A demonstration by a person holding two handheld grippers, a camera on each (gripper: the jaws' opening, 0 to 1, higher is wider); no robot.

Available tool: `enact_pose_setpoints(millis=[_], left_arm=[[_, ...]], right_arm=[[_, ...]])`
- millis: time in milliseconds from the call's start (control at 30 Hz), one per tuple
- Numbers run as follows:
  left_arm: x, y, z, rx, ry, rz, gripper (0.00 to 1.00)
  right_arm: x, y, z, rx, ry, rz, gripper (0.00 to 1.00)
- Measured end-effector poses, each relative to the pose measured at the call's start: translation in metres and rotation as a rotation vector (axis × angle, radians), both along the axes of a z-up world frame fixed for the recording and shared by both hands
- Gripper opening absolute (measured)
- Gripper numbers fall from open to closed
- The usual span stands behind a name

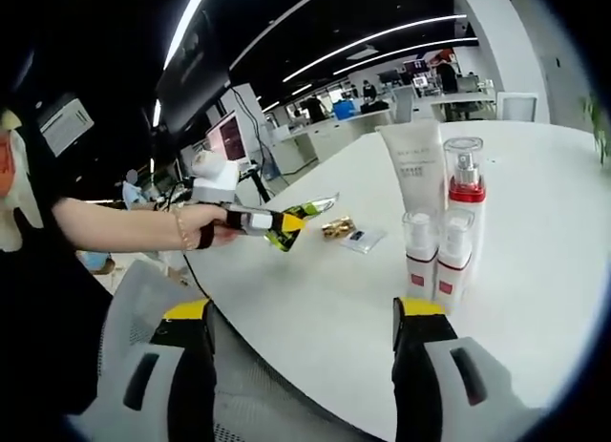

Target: Arrange the skincare products in the storage area until every visible bottle or jar stands upright without overlapping.

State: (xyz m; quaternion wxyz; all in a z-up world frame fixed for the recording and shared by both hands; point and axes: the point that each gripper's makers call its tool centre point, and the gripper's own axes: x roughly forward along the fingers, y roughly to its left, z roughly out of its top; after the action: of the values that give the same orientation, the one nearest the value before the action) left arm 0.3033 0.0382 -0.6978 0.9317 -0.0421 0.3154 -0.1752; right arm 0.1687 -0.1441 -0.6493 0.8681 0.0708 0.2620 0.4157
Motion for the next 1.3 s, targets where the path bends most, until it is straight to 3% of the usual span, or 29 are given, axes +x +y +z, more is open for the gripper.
enact_pose_setpoints(millis=[167, 300, 700, 1000, 1300], left_arm=[[-0.013, -0.014, 0.024, -0.037, -0.041, -0.034, 0.07], [-0.022, -0.026, 0.042, -0.056, -0.074, -0.073, 0.08], [-0.062, -0.063, 0.086, -0.108, -0.149, -0.181, 0.09], [-0.094, -0.081, 0.104, -0.128, -0.171, -0.259, 0.09], [-0.123, -0.105, 0.117, -0.206, -0.178, -0.344, 0.11]], right_arm=[[0.001, 0.008, 0.017, 0.057, -0.011, 0.021, 0.72], [0.004, 0.023, 0.036, 0.158, -0.015, 0.022, 0.71], [0.007, 0.046, 0.053, 0.272, 0.012, 0.031, 0.66], [0.009, 0.057, 0.06, 0.331, 0.041, 0.028, 0.61], [0.024, 0.056, 0.077, 0.518, 0.103, -0.052, 0.48]])
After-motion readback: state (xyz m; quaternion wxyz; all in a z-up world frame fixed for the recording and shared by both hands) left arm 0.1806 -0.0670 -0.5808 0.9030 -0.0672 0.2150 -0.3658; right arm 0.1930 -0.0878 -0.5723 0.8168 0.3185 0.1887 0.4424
